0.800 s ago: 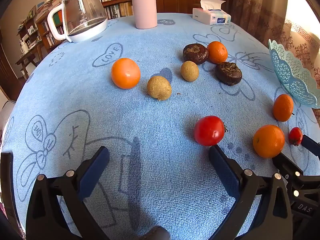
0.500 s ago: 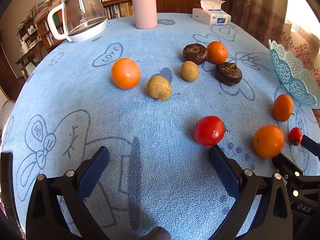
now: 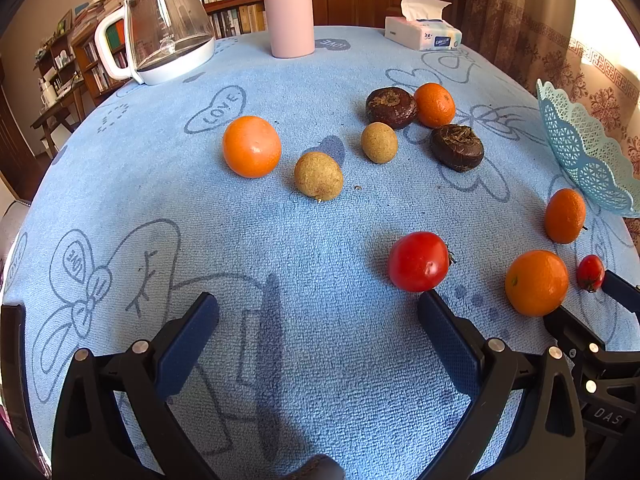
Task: Organize fruits
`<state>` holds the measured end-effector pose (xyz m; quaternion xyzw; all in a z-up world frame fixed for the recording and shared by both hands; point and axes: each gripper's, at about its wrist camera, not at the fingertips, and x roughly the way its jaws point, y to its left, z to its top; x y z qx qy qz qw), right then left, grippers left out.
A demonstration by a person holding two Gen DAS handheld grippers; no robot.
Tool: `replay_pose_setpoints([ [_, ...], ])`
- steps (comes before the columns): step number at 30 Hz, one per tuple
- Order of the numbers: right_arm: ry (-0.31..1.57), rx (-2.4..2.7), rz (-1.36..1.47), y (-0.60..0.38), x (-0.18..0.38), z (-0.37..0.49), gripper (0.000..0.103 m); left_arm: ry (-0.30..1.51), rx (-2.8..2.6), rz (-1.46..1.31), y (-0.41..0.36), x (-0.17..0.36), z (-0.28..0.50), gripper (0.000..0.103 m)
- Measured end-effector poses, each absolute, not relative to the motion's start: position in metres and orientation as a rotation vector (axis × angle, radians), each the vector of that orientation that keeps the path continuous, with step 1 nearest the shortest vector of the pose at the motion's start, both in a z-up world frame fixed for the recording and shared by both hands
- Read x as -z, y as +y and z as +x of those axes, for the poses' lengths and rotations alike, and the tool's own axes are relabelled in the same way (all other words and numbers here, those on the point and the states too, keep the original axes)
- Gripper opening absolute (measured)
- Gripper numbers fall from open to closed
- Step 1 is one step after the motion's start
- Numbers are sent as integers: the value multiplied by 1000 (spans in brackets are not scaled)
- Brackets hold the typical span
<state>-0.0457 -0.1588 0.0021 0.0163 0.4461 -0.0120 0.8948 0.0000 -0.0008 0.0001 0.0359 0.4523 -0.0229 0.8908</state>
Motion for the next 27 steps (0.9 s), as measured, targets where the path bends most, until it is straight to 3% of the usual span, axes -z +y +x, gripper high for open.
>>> replay_pose_setpoints([
  [27, 928, 20, 35, -158, -2, -45, 101, 940, 47, 75, -1, 0, 0, 98],
])
